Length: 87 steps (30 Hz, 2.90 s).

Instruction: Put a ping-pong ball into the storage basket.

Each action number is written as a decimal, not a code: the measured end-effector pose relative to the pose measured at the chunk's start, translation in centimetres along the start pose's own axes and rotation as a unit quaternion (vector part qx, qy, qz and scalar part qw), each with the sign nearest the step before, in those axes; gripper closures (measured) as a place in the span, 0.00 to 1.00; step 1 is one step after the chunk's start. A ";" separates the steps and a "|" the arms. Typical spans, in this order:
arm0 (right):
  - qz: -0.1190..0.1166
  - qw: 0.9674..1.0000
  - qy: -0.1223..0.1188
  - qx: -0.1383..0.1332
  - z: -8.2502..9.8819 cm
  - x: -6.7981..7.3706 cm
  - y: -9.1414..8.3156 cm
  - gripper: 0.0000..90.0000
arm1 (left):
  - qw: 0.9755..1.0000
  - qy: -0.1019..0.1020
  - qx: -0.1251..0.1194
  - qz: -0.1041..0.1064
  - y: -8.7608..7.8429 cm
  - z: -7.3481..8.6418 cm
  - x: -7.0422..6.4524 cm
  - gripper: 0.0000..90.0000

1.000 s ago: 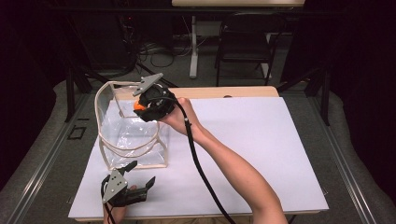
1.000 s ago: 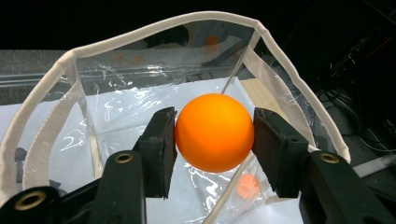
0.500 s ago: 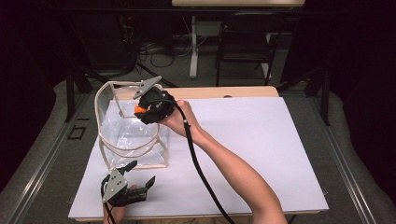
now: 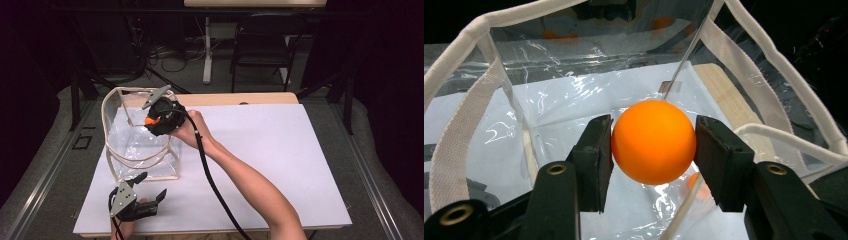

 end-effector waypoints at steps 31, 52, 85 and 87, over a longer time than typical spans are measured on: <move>0.033 0.999 0.009 0.035 1.1 -0.4 2.2 0.30 | 1.000 -0.001 0.001 0.003 0.0 0.1 0.1 0.17; -0.011 0.996 0.083 -0.021 3.6 -3.7 -3.2 0.05 | 1.000 0.000 0.003 0.003 0.3 0.0 0.0 0.17; -0.010 0.996 0.091 0.009 8.7 -4.0 -5.7 0.00 | 1.000 0.000 0.000 -0.005 -0.3 0.0 0.0 0.17; -0.009 0.996 0.091 0.010 9.1 -3.9 -5.8 0.00 | 1.000 0.000 0.001 -0.005 -0.3 0.0 0.1 0.17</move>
Point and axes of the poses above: each handheld gripper's, and its own axes: y roughly forward along the jaws, z roughly out of its underside, x roughly to its left, the point moved 9 cm from there along y, roughly forward along the jaws, and after that the axes turned 2 degrees about -x, right-handed, at the moved point
